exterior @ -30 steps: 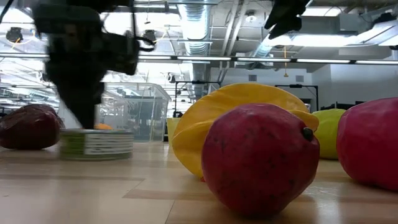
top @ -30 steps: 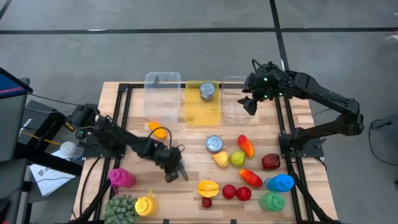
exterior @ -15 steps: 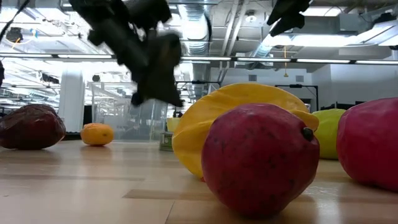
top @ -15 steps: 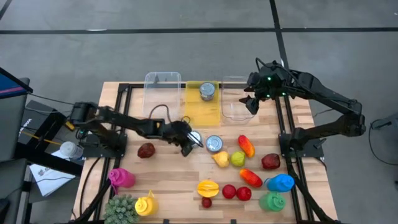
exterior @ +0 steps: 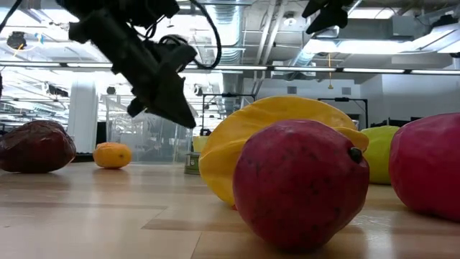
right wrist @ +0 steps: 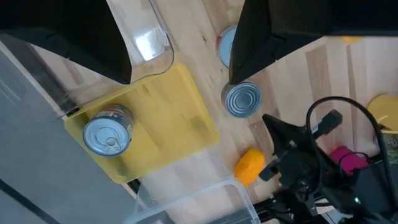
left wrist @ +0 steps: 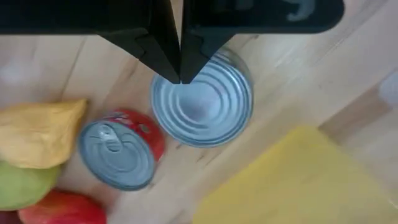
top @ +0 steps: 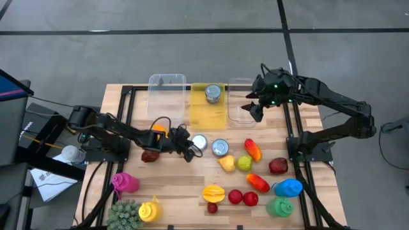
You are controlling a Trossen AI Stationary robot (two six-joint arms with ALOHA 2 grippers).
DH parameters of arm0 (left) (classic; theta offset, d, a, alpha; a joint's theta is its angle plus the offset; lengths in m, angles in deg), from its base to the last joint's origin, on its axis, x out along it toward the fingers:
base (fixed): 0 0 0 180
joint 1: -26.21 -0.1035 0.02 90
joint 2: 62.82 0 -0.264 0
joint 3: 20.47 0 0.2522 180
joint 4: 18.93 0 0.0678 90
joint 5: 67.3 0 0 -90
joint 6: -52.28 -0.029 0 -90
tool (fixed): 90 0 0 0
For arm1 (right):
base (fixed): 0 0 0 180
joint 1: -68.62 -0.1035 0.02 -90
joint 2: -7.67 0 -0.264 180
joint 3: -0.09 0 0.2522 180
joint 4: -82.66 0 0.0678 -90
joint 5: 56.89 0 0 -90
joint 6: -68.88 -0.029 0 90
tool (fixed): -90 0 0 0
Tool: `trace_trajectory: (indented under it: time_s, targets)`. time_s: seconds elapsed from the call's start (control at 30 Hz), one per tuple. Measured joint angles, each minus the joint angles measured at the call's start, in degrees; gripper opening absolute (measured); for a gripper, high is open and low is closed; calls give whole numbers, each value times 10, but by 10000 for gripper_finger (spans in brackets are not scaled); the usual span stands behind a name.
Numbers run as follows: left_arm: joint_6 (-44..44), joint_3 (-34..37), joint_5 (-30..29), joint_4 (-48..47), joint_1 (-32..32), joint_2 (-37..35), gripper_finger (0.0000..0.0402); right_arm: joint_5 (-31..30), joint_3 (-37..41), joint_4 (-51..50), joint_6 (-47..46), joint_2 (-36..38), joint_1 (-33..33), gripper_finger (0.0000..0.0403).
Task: Pick & Place Food Item
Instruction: Put the green tuna can into the yellow bin
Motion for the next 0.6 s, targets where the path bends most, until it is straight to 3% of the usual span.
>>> trace_trajectory:
  time_s: [0.2, 0.6]
  targets:
    - [10, 29, 4, 79, 11, 42, 0, 0, 0, 3, -6, 0, -6, 265]
    - [47, 34, -1, 85, 20, 67, 0, 0, 47, 31, -17, 0, -6, 265]
